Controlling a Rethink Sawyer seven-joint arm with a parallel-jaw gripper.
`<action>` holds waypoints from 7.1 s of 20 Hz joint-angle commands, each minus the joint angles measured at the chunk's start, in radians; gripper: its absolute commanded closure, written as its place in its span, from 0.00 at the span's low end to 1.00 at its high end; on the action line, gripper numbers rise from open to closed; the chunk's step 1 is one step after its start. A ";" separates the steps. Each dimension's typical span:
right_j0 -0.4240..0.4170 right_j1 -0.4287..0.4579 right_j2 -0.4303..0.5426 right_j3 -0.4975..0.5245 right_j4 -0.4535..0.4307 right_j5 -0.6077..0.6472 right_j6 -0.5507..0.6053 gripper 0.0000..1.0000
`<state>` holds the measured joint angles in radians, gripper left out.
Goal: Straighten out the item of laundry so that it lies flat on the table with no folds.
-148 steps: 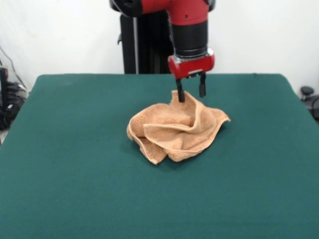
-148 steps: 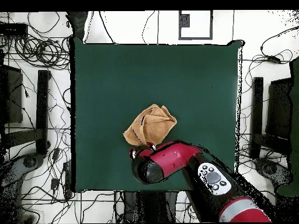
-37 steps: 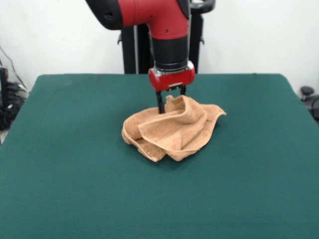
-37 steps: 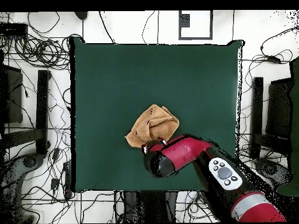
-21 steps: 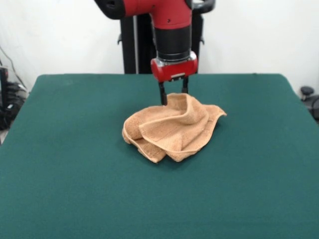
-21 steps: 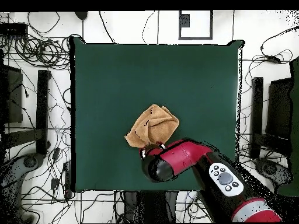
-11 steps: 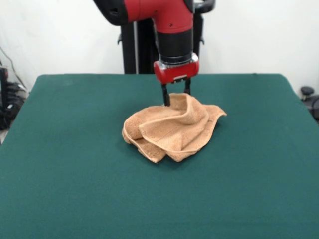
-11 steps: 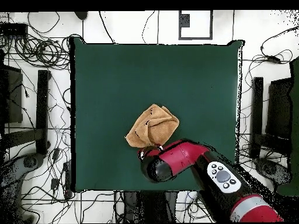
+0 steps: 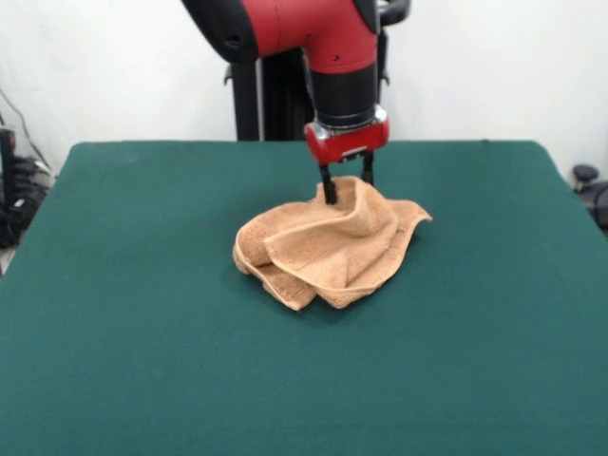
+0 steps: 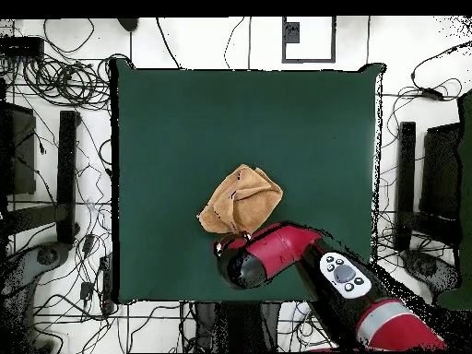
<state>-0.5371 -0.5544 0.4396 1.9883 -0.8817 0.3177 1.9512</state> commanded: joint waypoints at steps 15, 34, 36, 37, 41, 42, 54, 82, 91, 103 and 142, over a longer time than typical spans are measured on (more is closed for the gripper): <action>0.030 0.008 0.050 -0.021 -0.054 0.042 -0.102 0.00; 0.009 0.019 0.059 -0.014 -0.055 0.031 -0.109 1.00; 0.003 0.018 0.061 -0.012 -0.054 0.031 -0.111 1.00; 0.001 0.019 0.062 -0.012 -0.054 0.032 -0.113 1.00; 0.001 0.004 0.070 -0.005 -0.043 0.038 -0.112 1.00; 0.014 -0.024 0.067 0.003 -0.040 0.028 -0.093 1.00; -0.017 -0.278 0.153 0.161 0.150 0.132 -0.091 1.00; 0.017 -0.541 0.205 0.364 0.443 0.161 -0.041 1.00; -0.098 -0.496 0.220 0.297 0.439 0.174 -0.109 1.00; -0.264 -0.344 0.299 0.071 0.367 0.334 -0.282 1.00; -0.319 -0.187 0.421 -0.305 0.213 0.588 -0.463 1.00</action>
<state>-0.9009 -0.6542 0.8003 1.7374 -0.6212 0.8298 1.7686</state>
